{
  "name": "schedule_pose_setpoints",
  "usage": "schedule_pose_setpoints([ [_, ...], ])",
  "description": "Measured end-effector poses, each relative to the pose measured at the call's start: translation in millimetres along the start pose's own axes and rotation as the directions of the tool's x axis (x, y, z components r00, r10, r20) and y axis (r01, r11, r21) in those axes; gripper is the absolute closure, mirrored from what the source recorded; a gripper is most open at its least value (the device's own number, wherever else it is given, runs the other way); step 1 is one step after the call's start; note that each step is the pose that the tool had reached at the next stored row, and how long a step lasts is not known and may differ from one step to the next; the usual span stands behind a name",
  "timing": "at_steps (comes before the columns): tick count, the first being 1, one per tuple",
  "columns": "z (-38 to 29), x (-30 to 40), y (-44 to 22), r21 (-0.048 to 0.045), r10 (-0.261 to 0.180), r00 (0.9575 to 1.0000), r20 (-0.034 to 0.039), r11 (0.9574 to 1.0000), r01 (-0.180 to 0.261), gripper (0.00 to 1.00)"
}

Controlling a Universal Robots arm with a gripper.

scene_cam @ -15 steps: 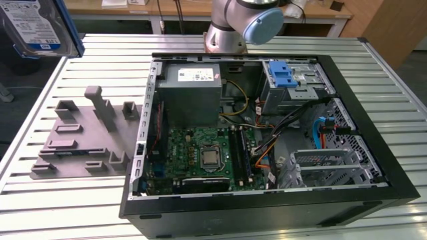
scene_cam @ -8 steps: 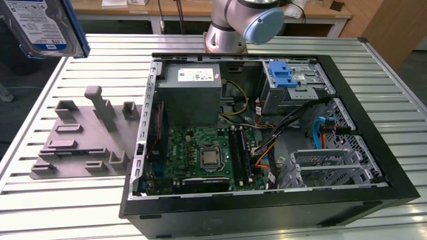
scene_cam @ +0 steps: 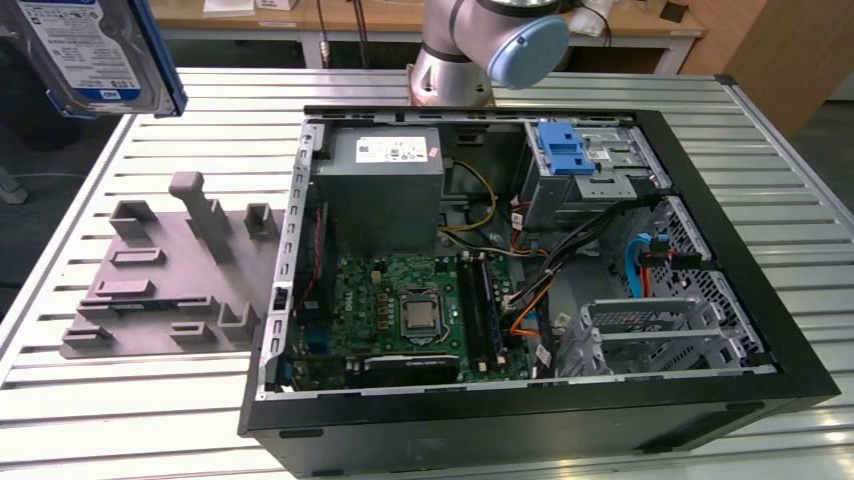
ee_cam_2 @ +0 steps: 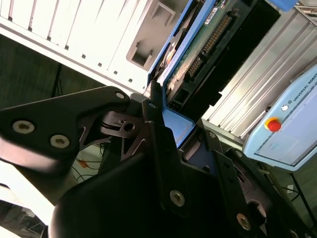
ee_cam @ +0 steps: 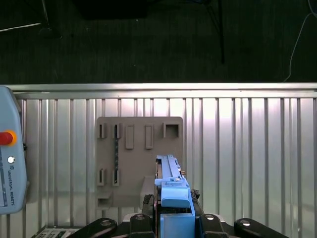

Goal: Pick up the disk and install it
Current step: 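Pick up the disk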

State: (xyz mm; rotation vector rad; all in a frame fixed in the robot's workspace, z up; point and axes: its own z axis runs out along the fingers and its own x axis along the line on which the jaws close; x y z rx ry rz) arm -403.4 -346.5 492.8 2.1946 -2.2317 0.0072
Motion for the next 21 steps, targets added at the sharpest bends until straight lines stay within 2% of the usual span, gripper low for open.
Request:
schedule_pose_setpoints([
  [21, -0.1, 1.2, -15.5, -0.0001, 0.000, 1.0000, 0.0000, 1.0000, 0.000, 0.64],
])
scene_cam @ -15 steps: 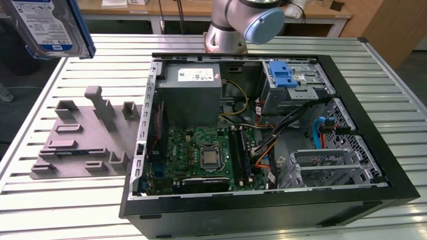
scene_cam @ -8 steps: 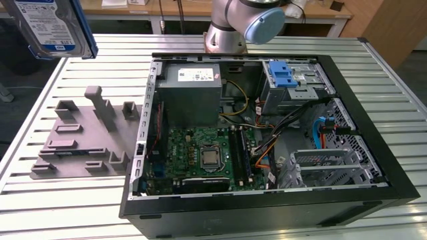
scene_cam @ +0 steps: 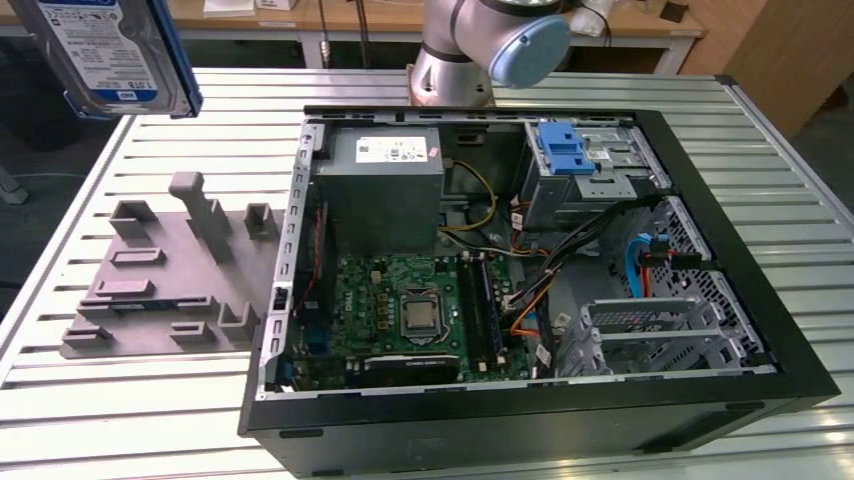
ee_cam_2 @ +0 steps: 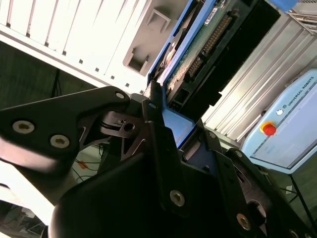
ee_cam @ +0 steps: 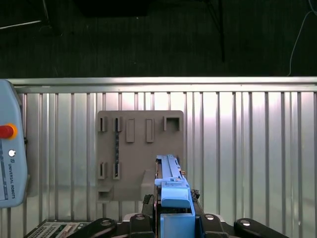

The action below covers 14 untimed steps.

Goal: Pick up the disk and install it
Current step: 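Pick up the disk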

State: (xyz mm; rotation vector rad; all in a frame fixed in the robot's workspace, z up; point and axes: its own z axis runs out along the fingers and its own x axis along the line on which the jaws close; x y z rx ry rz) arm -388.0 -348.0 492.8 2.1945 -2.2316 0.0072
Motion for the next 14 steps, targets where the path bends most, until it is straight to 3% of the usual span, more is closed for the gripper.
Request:
schedule_pose_setpoints([
  [14, -0.1, 2.2, -22.6, -0.0003, 0.000, 1.0000, 0.0000, 1.0000, 0.000, 0.64],
])
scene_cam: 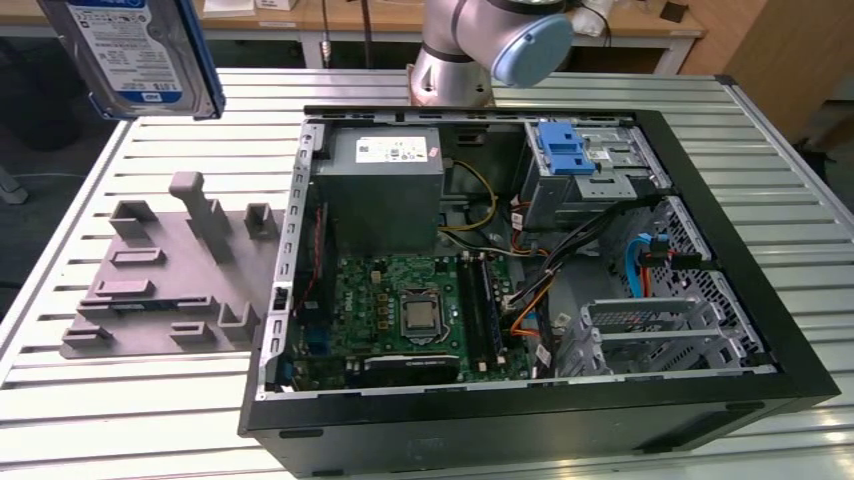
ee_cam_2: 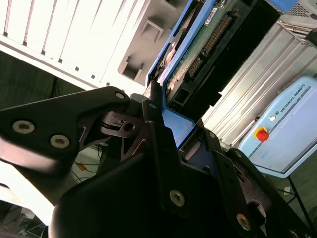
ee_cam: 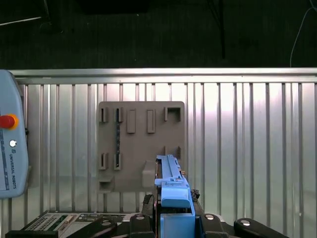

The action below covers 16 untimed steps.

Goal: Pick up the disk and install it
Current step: 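Pick up the disk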

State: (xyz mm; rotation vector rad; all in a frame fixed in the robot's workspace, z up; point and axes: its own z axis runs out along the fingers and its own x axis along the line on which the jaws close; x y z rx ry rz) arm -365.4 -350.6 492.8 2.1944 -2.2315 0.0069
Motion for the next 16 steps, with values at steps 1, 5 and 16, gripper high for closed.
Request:
schedule_pose_setpoints([
  [1, 0.0, 0.1, -1.5, -0.0001, 0.000, 1.0000, 0.0000, 1.0000, 0.000, 0.64],
  [5, -0.1, 0.6, -7.1, -0.0001, 0.000, 1.0000, 0.0000, 1.0000, 0.000, 0.64],
  [16, -0.1, 1.9, -21.1, 0.0000, 0.000, 1.0000, 0.0000, 1.0000, 0.000, 0.64],
])
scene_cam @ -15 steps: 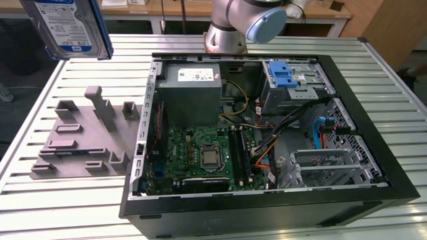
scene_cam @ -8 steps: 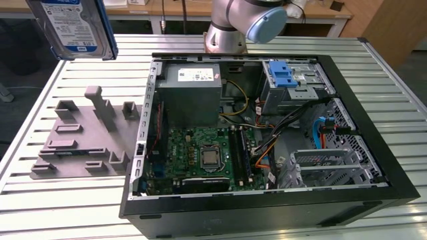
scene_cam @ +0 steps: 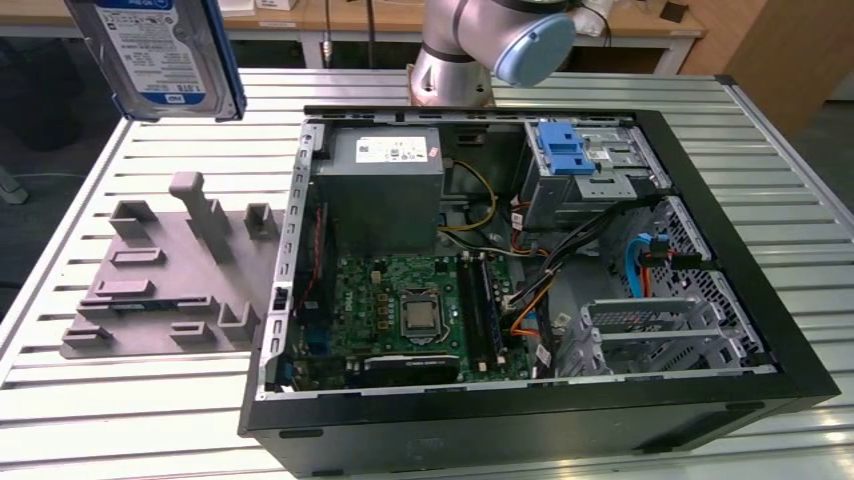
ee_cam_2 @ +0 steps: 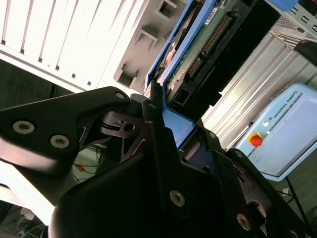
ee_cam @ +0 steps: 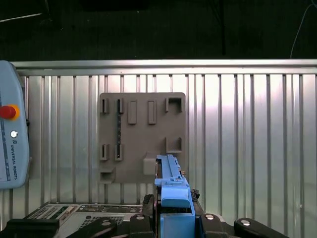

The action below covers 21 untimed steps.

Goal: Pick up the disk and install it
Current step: 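Pick up the disk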

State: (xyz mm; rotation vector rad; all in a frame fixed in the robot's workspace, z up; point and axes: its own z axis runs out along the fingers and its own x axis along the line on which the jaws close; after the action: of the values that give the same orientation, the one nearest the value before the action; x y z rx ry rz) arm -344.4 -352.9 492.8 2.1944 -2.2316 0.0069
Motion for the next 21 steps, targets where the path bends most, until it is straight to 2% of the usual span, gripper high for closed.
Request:
schedule_pose_setpoints([
  [6, -0.1, 3.2, -8.9, -0.0001, 0.000, 1.0000, 0.0000, 1.0000, 0.000, 0.64],
  [21, 0.3, 29.1, -20.4, -0.0001, 0.000, 1.0000, 0.0000, 1.0000, 0.000, 0.64],
])
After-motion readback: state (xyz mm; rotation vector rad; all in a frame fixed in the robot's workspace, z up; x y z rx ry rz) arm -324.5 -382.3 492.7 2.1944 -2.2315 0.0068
